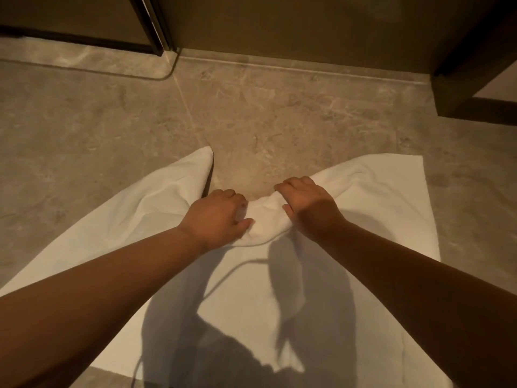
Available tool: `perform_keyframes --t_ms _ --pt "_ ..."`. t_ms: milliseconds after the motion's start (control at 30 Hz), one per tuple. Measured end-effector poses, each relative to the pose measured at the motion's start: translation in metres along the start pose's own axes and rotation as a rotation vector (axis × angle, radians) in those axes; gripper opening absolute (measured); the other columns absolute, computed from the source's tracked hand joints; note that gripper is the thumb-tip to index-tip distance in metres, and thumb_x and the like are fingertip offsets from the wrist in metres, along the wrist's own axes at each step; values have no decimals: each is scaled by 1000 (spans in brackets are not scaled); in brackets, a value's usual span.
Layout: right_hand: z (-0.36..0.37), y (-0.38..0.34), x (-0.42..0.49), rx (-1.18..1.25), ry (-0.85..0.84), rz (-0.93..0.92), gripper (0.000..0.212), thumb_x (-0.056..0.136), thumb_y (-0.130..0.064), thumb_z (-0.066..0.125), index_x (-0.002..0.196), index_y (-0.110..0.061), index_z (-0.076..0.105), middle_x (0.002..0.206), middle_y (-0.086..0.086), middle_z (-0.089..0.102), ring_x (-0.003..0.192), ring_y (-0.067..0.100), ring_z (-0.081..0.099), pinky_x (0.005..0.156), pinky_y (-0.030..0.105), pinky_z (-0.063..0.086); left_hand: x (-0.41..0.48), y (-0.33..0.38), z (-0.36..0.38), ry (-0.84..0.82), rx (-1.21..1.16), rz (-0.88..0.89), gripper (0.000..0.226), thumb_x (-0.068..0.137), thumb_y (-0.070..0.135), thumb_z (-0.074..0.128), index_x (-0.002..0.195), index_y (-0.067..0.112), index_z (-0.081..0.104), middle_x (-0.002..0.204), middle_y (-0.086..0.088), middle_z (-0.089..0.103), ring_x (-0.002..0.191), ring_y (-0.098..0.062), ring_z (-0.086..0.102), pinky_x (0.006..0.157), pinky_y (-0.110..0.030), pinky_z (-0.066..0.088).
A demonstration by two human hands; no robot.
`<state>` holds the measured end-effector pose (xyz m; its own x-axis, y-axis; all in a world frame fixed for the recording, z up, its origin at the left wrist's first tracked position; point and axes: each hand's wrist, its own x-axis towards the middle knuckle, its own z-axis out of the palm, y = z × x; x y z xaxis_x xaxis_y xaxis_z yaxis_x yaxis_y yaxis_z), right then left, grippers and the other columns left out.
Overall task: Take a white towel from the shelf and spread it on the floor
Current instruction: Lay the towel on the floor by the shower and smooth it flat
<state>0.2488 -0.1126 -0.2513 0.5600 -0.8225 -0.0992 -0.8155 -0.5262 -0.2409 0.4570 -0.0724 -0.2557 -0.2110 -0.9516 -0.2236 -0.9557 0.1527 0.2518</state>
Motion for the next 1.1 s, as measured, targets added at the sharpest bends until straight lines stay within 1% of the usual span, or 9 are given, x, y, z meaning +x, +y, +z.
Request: perform_keyframes --t_ms 100,267,400,500,600,700,767,967,1100 --pt "-2 2 -3 6 42 -17 34 82 -12 57 116 -9 61 110 11 60 101 30 52 80 38 44 -2 1 -6 11 33 30 41 83 59 52 101 22 58 97 5 57 91 -17 55 63 -29 39" --pt "-4 8 -10 12 38 5 20 81 -11 63 100 -5 64 101 13 59 93 32 54 70 39 43 -9 -1 -16 -36 12 61 34 83 60 53 80 26 53 81 10 51 82 -14 55 62 -28 41" --pt "-3 11 -13 -39 -11 14 35 82 -12 63 116 -7 59 110 12 59 101 32 52 77 39 42 -9 -1 -17 -72 17 26 39 82 61 55 98 25 56 97 7 56 92 -15 56 69 -30 44" --pt "-4 13 -12 -76 -55 18 33 85 -15 57 118 -11 56 114 8 56 106 29 49 81 36 37 -6 0 -21 -103 26 27 35 80 62 57 84 28 52 88 8 54 86 -15 55 64 -29 41" --pt "-5 13 -12 -27 -88 80 37 87 -13 52 123 -15 52 117 6 52 104 26 50 80 34 39 -5 -5 -24 -157 35 4 41 77 66 57 85 27 54 86 8 52 81 -14 56 61 -28 37" --pt "-5 11 -15 -17 -107 106 50 87 -11 50 137 -17 42 121 6 49 105 26 50 81 34 42 -8 -8 -24 -170 99 18 54 76 68 56 108 25 57 98 6 52 93 -17 55 65 -29 38" --pt "-7 10 -15 -23 -127 114 49 89 -11 48 137 -18 42 121 6 47 107 25 48 82 34 42 -10 -8 -23 -148 176 42 63 77 68 55 121 24 52 111 3 53 103 -19 51 74 -31 41" --pt "-11 7 -14 -25 -166 157 28 93 -15 49 121 -16 50 119 5 48 108 22 47 83 33 41 -12 -3 -19 -194 106 26 30 84 49 58 101 24 55 93 5 50 95 -19 53 69 -29 38" --pt "-12 4 -16 -39 -165 169 20 93 -15 50 113 -13 51 112 5 50 103 23 48 79 34 42 -15 0 -15 -137 164 108 23 89 38 53 104 20 53 101 1 56 95 -21 54 67 -30 39"
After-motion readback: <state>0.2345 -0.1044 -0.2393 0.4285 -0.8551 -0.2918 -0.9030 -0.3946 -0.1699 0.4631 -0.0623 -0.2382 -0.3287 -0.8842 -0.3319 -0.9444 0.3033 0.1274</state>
